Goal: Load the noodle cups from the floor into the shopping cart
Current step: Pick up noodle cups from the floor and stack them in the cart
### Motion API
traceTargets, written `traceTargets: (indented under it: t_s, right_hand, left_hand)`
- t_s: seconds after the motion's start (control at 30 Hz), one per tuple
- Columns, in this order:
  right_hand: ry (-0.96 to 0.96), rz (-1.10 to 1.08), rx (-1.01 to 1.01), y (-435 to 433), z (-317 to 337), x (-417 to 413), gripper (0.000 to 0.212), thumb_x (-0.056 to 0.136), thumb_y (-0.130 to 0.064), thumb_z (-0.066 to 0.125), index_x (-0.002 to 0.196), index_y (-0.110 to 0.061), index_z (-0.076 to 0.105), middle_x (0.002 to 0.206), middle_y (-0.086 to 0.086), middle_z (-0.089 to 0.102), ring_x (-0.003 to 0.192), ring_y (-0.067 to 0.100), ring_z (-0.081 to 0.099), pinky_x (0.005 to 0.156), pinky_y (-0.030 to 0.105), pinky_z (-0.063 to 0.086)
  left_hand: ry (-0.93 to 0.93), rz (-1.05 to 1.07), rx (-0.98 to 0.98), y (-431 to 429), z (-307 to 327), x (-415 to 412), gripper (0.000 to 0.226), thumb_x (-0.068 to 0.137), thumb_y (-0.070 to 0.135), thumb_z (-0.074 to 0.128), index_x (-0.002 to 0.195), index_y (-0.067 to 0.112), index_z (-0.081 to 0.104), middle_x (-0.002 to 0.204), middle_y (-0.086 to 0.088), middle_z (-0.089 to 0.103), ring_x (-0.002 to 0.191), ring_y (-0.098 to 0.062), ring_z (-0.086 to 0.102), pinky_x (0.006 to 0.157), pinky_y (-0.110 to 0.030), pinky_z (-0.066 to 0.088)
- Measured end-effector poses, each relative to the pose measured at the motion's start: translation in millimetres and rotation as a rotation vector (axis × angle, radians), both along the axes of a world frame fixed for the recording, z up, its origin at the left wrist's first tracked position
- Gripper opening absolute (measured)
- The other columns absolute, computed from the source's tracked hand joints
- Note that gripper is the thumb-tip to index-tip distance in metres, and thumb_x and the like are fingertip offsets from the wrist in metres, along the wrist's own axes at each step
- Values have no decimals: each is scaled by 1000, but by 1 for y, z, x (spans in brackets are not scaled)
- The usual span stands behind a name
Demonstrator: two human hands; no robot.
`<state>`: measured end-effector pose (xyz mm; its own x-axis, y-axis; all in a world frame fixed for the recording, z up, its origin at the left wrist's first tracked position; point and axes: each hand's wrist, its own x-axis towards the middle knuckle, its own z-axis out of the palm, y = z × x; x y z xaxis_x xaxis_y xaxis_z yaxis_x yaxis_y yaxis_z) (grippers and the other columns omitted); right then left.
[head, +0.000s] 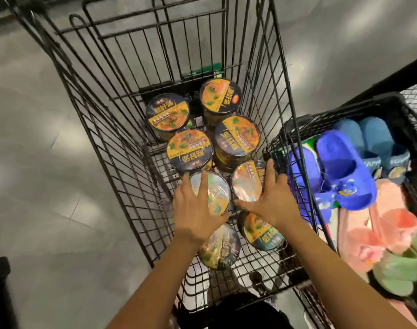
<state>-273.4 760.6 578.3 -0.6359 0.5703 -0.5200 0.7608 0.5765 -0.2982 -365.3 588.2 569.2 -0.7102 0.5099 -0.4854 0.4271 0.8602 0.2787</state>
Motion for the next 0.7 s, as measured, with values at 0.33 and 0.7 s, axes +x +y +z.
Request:
traceTargets:
  t_s: [0.33, 0.7]
  right_hand:
    - [-115, -21, 248, -22, 32, 9, 137, 52, -92, 54, 154, -19, -2, 142, 22, 32, 129, 39, 40, 98, 48, 40]
    - [-6, -722, 334, -192, 64, 170, 97, 71, -74, 57, 138, -5, 45, 113, 27, 54, 100, 45, 55, 79, 50, 50]
  left_hand:
    - [45, -13, 148, -9, 25, 5, 109, 71, 82, 50, 154, 26, 5, 158, -17, -16, 145, -37, -3, 116, -51, 13]
    - [108, -800, 293, -62, 80, 69, 89, 86, 68, 42, 154, 20, 10, 161, -15, 3, 147, -36, -6, 118, -48, 6]
